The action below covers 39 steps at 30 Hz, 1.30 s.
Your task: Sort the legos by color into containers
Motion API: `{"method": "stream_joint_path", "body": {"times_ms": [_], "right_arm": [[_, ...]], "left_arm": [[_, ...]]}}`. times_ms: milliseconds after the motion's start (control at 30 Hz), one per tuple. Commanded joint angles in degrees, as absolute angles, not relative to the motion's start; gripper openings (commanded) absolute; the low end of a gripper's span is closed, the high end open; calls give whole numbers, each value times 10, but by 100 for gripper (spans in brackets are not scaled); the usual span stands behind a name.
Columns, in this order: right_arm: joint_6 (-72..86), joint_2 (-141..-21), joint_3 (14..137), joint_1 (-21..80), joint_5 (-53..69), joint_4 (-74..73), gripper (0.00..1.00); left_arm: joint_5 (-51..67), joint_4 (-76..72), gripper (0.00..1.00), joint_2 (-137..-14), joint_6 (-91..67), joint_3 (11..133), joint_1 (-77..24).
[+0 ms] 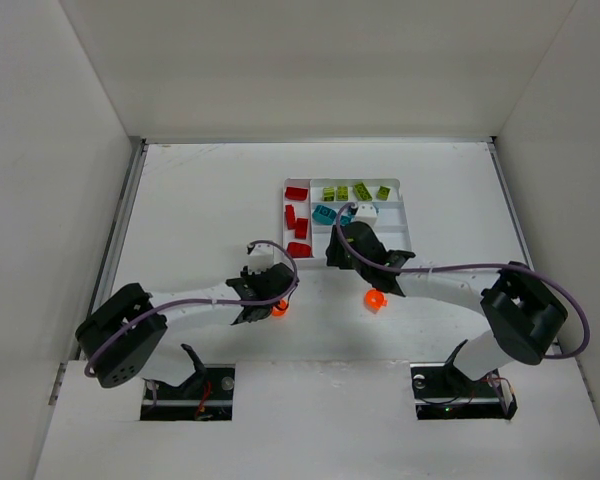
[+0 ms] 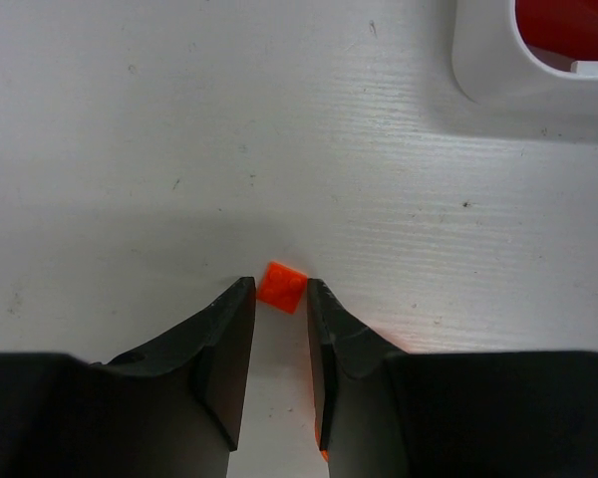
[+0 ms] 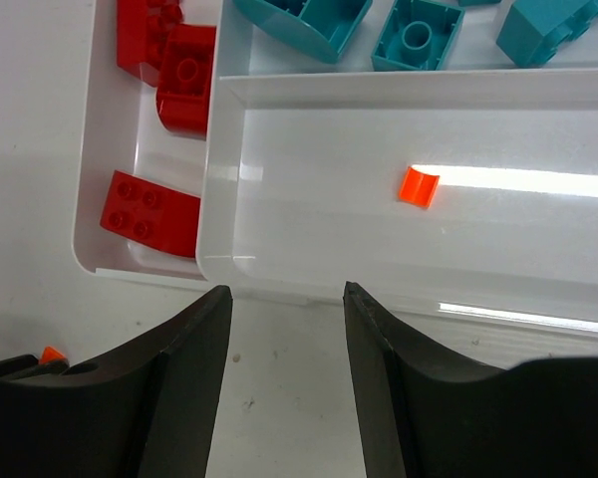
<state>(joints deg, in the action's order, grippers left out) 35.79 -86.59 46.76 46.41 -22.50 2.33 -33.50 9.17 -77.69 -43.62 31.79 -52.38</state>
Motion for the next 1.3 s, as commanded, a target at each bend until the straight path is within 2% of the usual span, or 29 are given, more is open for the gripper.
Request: {"method": "stream_joint_path", "body": {"times_ms": [0, 267, 500, 800, 1000, 1167, 1267], "right_arm": [[359, -847, 467, 479, -230, 62, 55], [361, -827, 449, 488, -236, 65, 55], [360, -800, 427, 487, -236, 69, 55], [361, -762, 399, 486, -236, 76, 55], [359, -767, 397, 487, -234, 83, 55], [356, -769, 398, 487, -236, 80, 36], [361, -759, 389, 487, -236, 78, 33]], "left_arm": [[-330, 139, 24, -799, -440, 320, -532], [-346, 141, 12, -757, -440, 316, -530], [-353, 154, 12, -684, -421, 340, -522], [-352, 157, 12, -703, -402, 395, -528], [-330, 146, 21, -726, -401, 398, -527], [-302, 119, 30, -737, -388, 411, -561], [-286, 109, 34, -742, -388, 414, -573]]}}
